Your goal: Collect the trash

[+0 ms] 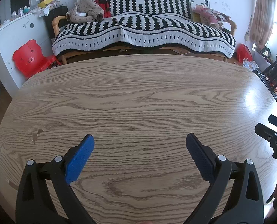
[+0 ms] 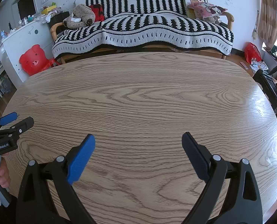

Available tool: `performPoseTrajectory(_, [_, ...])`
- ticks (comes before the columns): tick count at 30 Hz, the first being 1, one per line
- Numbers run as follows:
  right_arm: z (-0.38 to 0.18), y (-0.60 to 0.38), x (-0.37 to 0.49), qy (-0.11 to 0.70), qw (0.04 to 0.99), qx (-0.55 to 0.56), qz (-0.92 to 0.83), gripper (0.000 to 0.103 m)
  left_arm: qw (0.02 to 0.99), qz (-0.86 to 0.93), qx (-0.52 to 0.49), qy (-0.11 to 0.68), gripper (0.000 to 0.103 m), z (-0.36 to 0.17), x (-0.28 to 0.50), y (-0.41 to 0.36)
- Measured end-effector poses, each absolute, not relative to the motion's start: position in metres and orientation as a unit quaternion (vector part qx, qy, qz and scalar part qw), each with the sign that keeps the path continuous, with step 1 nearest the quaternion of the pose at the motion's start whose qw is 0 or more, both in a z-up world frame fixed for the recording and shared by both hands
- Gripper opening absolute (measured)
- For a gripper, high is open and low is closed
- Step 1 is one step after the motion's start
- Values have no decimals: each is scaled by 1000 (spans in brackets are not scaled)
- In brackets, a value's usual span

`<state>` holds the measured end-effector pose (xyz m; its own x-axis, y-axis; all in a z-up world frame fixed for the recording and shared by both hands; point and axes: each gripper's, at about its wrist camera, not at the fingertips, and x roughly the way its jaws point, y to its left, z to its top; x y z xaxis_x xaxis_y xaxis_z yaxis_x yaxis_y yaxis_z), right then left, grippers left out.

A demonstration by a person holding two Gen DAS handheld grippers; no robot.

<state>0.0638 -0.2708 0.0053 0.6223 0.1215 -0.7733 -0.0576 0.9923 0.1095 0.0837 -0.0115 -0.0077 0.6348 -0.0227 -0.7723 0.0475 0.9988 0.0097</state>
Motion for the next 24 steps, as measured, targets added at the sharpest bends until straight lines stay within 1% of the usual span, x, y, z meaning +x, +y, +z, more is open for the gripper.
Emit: performPoseTrajectory(24, [5,-271,63,432,900,37,49,91,905,-22,19,425,96,-10,82,-10])
